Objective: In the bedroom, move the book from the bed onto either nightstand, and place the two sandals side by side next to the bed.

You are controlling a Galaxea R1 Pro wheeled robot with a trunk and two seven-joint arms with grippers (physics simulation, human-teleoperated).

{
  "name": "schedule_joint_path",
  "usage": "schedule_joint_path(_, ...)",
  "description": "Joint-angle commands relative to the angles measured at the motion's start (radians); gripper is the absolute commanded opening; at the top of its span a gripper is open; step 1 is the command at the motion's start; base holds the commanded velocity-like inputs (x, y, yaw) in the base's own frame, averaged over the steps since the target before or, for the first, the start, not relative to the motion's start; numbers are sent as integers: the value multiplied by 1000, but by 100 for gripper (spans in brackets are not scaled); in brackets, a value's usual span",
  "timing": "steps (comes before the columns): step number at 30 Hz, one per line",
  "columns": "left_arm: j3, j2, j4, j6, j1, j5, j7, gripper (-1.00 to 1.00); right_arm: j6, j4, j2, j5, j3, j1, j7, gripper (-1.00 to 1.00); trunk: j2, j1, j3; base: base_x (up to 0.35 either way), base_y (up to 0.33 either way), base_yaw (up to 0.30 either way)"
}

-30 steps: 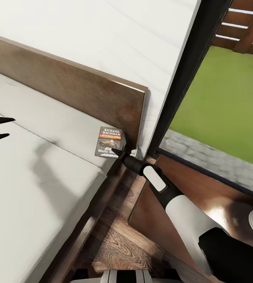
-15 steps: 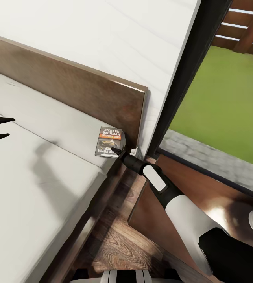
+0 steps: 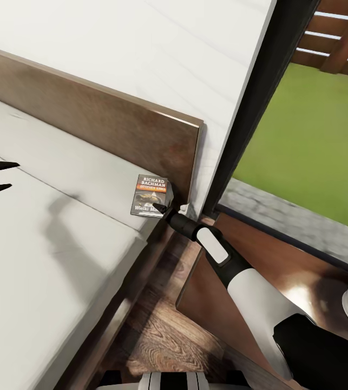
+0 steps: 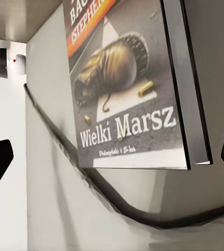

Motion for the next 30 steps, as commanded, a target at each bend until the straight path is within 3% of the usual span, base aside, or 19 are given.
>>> schedule_joint_path(1, 5, 0, 0, 4, -1, -7, -6, 100, 3, 1, 0, -5, 0, -1, 1, 100, 0, 0, -1, 0, 0, 0)
schedule_joint_path(30, 4, 2, 0, 4, -1, -7, -6, 100, 4, 17, 0, -5, -2, 0, 0, 100, 0, 0, -1, 0, 0, 0)
